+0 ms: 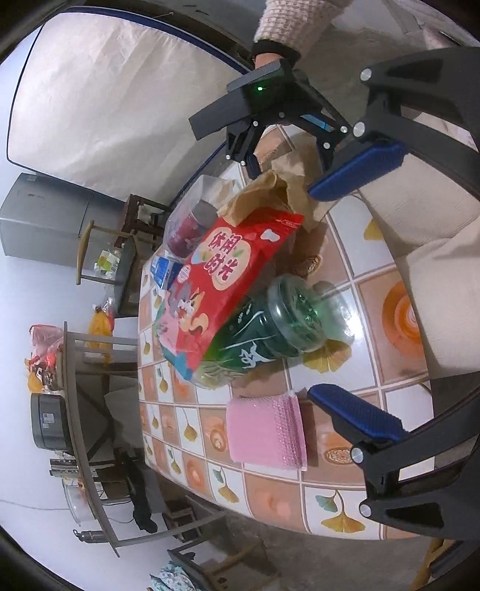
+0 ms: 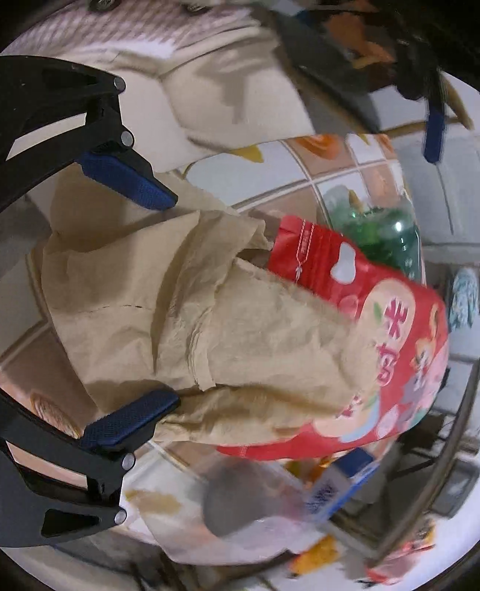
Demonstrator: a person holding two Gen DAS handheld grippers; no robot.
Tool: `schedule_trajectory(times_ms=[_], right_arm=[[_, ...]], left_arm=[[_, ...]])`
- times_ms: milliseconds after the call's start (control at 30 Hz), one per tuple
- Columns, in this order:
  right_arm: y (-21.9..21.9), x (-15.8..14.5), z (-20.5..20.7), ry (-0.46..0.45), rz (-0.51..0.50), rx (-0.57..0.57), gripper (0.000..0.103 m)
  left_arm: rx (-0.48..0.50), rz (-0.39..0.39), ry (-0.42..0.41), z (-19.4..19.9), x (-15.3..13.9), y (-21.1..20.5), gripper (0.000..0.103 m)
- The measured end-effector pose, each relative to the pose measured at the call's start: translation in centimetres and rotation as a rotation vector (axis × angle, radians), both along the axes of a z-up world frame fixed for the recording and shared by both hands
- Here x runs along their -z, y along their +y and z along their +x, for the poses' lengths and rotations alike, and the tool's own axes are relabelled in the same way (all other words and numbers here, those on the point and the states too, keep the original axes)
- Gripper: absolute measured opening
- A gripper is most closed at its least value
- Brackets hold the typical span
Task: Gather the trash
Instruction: 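Return to the table and grasp the brown paper bag with the right tool, then grasp a red-and-teal wrapper with the left tool while the right tool holds the paper bag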
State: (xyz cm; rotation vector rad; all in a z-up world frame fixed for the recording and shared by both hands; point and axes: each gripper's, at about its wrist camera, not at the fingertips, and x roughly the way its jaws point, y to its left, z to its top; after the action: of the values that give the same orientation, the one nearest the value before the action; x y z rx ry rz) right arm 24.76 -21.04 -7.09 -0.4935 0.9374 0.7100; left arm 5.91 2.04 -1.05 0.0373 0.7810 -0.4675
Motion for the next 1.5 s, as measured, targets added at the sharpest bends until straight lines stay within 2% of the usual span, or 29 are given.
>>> schedule_trajectory(times_ms=[33,133,200,333,400,500,667,800,967,1100,1167,1367,1500], right_arm=[[-0.2,-0.1,0.0,0.003,0.021,0.022,0.086],[-1.0,-0.3,0.2,0.015,0.07,0.086,0.07],[-1.6,-0.6,0.0,0.02,0.098,0.142,0.055],[-2.5,-0.7,-0.5,0.016,0.129,0.254,0.038],[-3.1,-0.6,-0.9,0.013,0.139,0.314,0.023],[-4.7,-0.8,-1.4,0.028,0.182,0.412,0.01],[-7.0,-1.2,-2.9,0.032,0.29,0.542,0.005],[-9.5,-2.3,-4.5,0.014,0.446,0.645,0.003],[-10.8,-4.0,-5.6,-0.027,0.585,0.72,0.003],[-11.3,-4.4,-7.0,-0.045,0.632,0.735,0.003],[-11.2,-4.6,-7.3,-0.053,0.646,0.729,0.003],[-11.7,-6.0,-8.2,-0.082,0.705,0.697,0.003],[-11.4,-6.8,-8.1,-0.101,0.716,0.672,0.003]], left_arm=[[0.003,-0.01,0.004,0.1,0.0,0.0,0.097],[0.021,-0.037,0.003,0.4,0.1,0.0,0.097],[0.038,-0.046,-0.005,0.4,0.1,-0.3,0.097],[0.071,-0.063,-0.018,0.7,0.0,-1.0,0.097],[0.079,-0.066,-0.019,0.9,0.0,-1.5,0.097],[0.083,-0.074,-0.008,1.4,0.0,-2.1,0.097],[0.082,-0.123,0.004,1.7,-0.2,-2.7,0.097],[0.094,-0.177,0.028,1.9,-0.1,-3.6,0.097],[0.095,-0.217,0.087,2.6,0.7,-4.9,0.082],[0.061,-0.232,0.138,3.2,1.4,-5.6,0.065],[0.035,-0.244,0.138,3.4,1.2,-5.3,0.06],[-0.058,-0.241,0.061,4.6,-1.2,-2.3,0.059],[-0.139,-0.257,0.089,7.9,-1.7,0.1,0.059]])
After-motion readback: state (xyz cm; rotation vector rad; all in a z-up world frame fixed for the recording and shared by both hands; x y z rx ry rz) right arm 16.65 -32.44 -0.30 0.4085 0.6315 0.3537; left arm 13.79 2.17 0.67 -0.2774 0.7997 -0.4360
